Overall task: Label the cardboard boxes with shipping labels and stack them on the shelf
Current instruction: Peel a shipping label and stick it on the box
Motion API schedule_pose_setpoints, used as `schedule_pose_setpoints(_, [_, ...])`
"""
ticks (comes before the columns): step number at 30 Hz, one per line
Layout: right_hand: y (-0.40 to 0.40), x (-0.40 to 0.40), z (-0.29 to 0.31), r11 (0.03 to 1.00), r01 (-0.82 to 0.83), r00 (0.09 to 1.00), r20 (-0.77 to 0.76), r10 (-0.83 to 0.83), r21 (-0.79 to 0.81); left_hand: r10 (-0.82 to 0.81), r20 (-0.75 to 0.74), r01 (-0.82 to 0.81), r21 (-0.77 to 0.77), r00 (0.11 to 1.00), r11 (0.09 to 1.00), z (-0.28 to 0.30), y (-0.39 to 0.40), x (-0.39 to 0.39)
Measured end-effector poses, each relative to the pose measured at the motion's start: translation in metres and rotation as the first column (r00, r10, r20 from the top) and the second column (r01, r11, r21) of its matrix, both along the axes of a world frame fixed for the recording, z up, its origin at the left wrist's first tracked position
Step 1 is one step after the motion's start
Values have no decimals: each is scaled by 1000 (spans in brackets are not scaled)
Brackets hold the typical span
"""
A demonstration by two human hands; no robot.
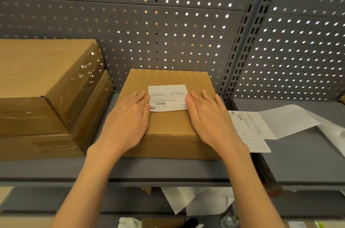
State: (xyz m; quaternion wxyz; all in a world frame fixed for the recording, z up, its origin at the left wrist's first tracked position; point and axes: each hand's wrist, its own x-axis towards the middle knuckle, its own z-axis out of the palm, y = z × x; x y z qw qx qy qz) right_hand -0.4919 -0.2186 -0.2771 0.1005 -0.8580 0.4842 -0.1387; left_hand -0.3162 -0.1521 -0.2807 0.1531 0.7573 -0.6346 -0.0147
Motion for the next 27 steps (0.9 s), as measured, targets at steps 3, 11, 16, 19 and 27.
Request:
schedule_pose_setpoints(3, [2, 1, 1, 999, -13, 1000, 23, 14, -34, 20, 5, -20, -41, 1000, 999, 0, 2, -4])
schedule_pose_setpoints(11, [28, 28, 0, 978, -185, 975, 107, 195, -95, -135, 38, 138, -114, 990, 984, -2, 4, -32])
schedule_pose_setpoints(16, [32, 31, -12, 981, -172, 982, 69, 178, -84, -101, -5, 100, -94, 995, 990, -8, 4, -29])
schedule_pose_setpoints(19, [31, 30, -15, 980, -148, 987, 39, 154, -130, -124, 27, 126, -81, 992, 989, -8, 5, -24])
schedule_pose_setpoints(27, [25, 8, -12, 993, -33, 999, 15, 35, -110, -65, 20, 66, -73, 998, 995, -9, 12, -1])
